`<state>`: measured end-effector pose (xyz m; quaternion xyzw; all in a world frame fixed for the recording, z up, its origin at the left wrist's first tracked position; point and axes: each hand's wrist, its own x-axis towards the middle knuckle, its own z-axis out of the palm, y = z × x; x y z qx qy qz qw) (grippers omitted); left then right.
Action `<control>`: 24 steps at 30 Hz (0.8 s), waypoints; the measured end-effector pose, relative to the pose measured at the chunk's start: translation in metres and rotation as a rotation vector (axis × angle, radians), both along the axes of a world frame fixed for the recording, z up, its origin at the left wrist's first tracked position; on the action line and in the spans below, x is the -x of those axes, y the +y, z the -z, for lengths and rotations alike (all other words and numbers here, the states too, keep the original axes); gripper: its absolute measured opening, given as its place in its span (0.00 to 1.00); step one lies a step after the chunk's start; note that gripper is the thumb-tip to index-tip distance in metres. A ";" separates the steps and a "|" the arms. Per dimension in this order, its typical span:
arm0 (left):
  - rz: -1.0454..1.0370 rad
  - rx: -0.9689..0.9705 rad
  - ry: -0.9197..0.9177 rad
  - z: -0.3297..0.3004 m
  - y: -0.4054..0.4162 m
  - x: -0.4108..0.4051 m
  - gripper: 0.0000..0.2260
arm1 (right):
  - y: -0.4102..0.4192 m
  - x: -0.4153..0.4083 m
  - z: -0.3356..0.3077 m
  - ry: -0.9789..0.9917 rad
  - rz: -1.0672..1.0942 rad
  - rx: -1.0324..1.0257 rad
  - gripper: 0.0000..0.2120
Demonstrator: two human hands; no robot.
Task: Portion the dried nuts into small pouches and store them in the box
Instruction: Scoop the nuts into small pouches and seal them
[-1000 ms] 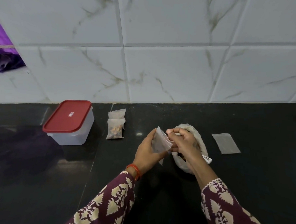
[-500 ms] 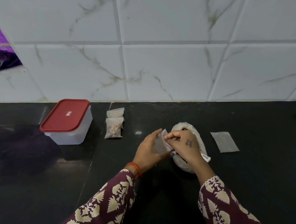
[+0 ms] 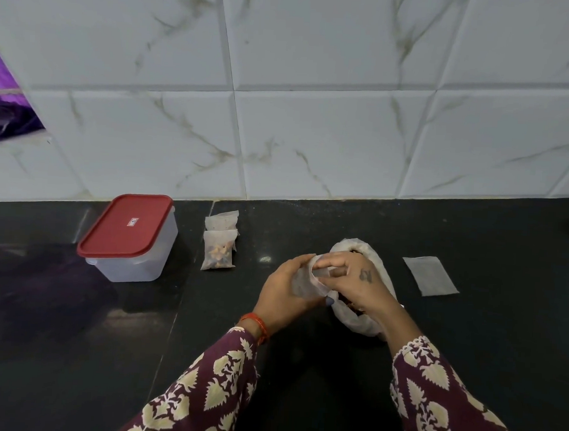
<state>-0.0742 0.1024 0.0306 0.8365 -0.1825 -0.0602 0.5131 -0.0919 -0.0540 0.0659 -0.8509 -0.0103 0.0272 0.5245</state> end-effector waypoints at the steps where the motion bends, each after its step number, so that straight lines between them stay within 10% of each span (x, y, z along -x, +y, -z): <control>1: 0.003 0.005 -0.006 -0.001 0.000 -0.001 0.33 | 0.000 0.001 0.000 -0.005 0.000 -0.024 0.16; 18: 0.034 -0.054 -0.021 0.005 -0.001 -0.006 0.27 | -0.013 -0.004 0.009 0.075 -0.022 0.122 0.07; 24: 0.031 -0.055 0.047 0.010 -0.002 -0.009 0.31 | -0.044 0.000 0.008 -0.049 0.293 0.078 0.10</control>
